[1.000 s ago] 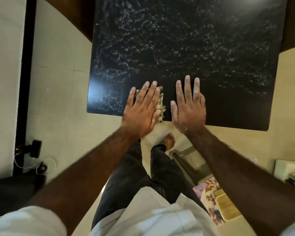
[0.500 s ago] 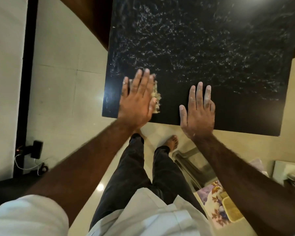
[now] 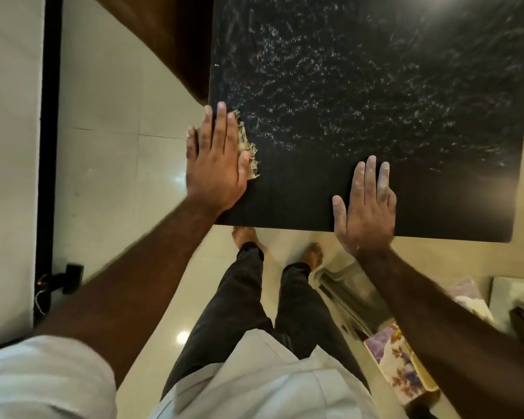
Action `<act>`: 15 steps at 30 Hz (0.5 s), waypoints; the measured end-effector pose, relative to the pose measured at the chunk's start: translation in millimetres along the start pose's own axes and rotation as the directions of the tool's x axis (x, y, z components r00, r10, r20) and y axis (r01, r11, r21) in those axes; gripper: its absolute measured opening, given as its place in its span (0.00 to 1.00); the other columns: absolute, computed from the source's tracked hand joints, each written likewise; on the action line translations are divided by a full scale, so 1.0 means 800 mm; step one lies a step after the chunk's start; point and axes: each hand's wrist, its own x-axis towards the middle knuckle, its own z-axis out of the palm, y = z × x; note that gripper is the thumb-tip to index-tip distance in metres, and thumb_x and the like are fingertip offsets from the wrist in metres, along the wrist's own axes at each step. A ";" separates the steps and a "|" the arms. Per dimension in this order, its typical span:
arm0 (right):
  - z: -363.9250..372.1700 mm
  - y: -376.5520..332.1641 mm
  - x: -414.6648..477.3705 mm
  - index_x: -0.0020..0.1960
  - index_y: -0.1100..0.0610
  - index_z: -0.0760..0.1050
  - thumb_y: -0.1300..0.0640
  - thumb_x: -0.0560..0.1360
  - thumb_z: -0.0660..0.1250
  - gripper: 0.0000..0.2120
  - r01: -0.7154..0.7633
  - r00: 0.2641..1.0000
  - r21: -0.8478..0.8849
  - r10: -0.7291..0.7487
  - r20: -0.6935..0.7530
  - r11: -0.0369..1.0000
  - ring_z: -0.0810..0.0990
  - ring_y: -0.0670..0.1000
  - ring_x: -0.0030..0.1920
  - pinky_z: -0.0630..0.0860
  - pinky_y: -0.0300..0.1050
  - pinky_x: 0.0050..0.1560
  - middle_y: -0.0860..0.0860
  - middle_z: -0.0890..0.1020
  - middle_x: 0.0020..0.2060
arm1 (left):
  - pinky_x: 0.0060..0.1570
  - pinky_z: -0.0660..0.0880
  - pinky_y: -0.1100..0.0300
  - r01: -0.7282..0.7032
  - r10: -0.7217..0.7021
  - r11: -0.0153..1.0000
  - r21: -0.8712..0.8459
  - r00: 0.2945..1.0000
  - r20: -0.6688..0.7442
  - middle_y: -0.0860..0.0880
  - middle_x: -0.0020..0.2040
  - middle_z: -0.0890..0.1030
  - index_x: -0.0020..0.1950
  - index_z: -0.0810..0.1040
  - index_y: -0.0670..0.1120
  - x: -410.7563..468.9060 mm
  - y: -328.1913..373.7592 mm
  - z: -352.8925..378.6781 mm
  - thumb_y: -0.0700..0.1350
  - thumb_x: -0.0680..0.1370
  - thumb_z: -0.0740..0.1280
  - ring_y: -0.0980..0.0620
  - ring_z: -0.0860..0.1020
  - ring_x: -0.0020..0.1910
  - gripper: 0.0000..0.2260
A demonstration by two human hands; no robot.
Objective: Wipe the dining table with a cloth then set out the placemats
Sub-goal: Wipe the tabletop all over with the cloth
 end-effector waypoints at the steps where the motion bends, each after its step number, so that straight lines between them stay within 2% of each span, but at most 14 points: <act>1: 0.000 -0.001 0.000 0.91 0.60 0.52 0.40 0.91 0.52 0.36 -0.007 1.000 -0.001 0.007 -0.005 1.000 0.51 0.62 0.90 0.65 0.62 0.82 0.58 0.52 0.90 | 0.88 0.45 0.36 -0.014 0.014 1.000 0.009 1.000 -0.004 0.43 0.92 0.43 0.91 0.44 0.44 0.008 0.008 0.000 0.60 0.89 0.46 0.41 0.43 0.91 0.34; 6: 0.001 -0.004 0.000 0.91 0.60 0.51 0.40 0.91 0.51 0.36 -0.011 1.000 -0.007 0.011 0.005 1.000 0.50 0.62 0.90 0.65 0.63 0.82 0.58 0.51 0.90 | 0.87 0.47 0.35 -0.286 0.280 0.957 0.055 0.955 0.095 0.41 0.91 0.41 0.91 0.42 0.43 -0.031 0.047 0.012 0.60 0.90 0.47 0.40 0.41 0.90 0.35; 8: 0.001 -0.003 0.000 0.91 0.60 0.51 0.40 0.91 0.51 0.36 -0.014 1.000 -0.006 0.014 0.008 1.000 0.49 0.61 0.90 0.65 0.63 0.82 0.58 0.51 0.91 | 0.87 0.47 0.36 -0.309 0.298 0.949 0.068 0.945 0.137 0.41 0.91 0.41 0.91 0.42 0.43 -0.061 0.040 0.018 0.60 0.90 0.46 0.41 0.41 0.90 0.35; 12: 0.004 -0.002 0.001 0.91 0.60 0.51 0.40 0.90 0.52 0.36 -0.024 1.000 -0.015 0.024 0.001 1.000 0.50 0.61 0.90 0.67 0.63 0.81 0.58 0.52 0.90 | 0.88 0.47 0.36 -0.143 0.134 0.988 0.054 0.981 0.142 0.42 0.91 0.38 0.91 0.41 0.43 -0.079 -0.001 0.016 0.61 0.89 0.44 0.41 0.40 0.90 0.35; 15: 0.004 -0.001 0.002 0.91 0.60 0.52 0.39 0.90 0.52 0.37 -0.018 1.000 -0.015 0.018 0.009 1.000 0.51 0.62 0.90 0.67 0.62 0.80 0.57 0.52 0.90 | 0.88 0.48 0.37 -0.003 0.001 1.000 0.020 0.997 0.073 0.42 0.91 0.40 0.91 0.42 0.43 -0.044 -0.004 0.008 0.60 0.90 0.46 0.40 0.41 0.90 0.35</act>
